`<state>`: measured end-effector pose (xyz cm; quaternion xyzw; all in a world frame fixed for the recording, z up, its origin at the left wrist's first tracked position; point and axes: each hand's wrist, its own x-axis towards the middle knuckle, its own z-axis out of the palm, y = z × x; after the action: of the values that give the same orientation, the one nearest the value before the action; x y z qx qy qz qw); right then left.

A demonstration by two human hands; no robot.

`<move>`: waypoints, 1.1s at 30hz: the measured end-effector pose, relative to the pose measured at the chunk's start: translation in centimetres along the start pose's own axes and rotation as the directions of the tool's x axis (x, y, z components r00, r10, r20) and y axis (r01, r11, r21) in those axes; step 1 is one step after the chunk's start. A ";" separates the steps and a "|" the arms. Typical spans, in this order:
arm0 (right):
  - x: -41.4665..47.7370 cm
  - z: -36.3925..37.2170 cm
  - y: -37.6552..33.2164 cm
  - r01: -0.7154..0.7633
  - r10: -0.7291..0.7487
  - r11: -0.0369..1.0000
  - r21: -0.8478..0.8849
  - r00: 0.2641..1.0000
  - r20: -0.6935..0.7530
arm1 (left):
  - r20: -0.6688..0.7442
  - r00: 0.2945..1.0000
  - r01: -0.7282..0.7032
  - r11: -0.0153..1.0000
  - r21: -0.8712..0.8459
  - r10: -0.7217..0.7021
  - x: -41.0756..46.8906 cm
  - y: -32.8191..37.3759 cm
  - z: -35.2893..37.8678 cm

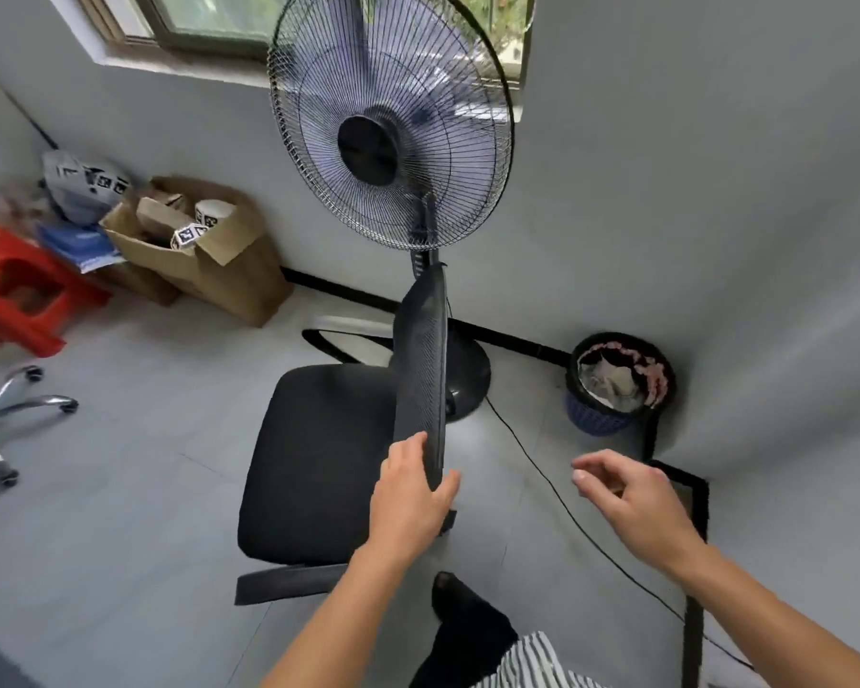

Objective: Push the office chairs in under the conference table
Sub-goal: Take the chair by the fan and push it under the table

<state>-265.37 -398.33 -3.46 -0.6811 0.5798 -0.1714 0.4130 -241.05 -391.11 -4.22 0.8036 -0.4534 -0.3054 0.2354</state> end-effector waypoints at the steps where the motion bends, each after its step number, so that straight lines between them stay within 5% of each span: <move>1: 1.9 0.2 -1.1 0.025 -0.025 1.000 -0.017 0.999 0.026 | 0.025 1.000 0.014 1.000 0.028 -0.014 1.6 0.1 0.3; 6: 11.3 0.3 -6.4 0.199 -0.181 0.967 -0.157 0.976 0.125 | 0.104 0.990 0.081 0.987 0.137 -0.095 6.1 0.0 0.9; 10: 17.7 1.6 -9.1 0.441 -0.397 0.838 -0.322 0.897 0.195 | 0.125 0.987 0.079 0.986 0.150 -0.098 5.9 -0.7 1.3; 13: 22.3 3.8 -10.5 0.705 -0.648 0.608 -0.364 0.706 0.285 | 0.065 0.986 0.148 0.986 0.080 -0.153 5.8 -1.1 1.9; 16: 27.1 6.4 -11.7 0.858 -0.742 0.410 -0.310 0.512 0.434 | -0.041 0.959 0.281 0.960 0.001 -0.281 4.9 -0.7 3.3; 19: 30.4 9.1 -12.7 0.911 -0.723 0.278 -0.304 0.406 0.559 | -0.210 0.868 0.450 0.891 -0.053 -0.451 3.7 0.2 4.5; 21: 31.1 9.8 -13.2 0.909 -0.696 0.219 -0.355 0.400 0.596 | -0.273 0.835 0.503 0.864 0.029 -0.478 3.3 0.6 4.5; 23: 31.6 11.1 -13.6 0.953 -0.668 0.089 -0.288 0.272 0.693 | -0.329 0.720 0.658 0.752 0.044 -0.611 2.9 1.9 5.5; 33: 32.6 14.3 -16.0 0.977 -0.788 -0.049 -0.209 0.091 0.609 | -0.633 0.506 0.746 0.665 -0.020 -0.587 3.6 -0.4 4.5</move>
<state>-236.05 -423.68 -7.91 -0.9912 -0.0684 -0.1037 0.0459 -242.55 -394.49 -8.66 0.9907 -0.0431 -0.0457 0.1207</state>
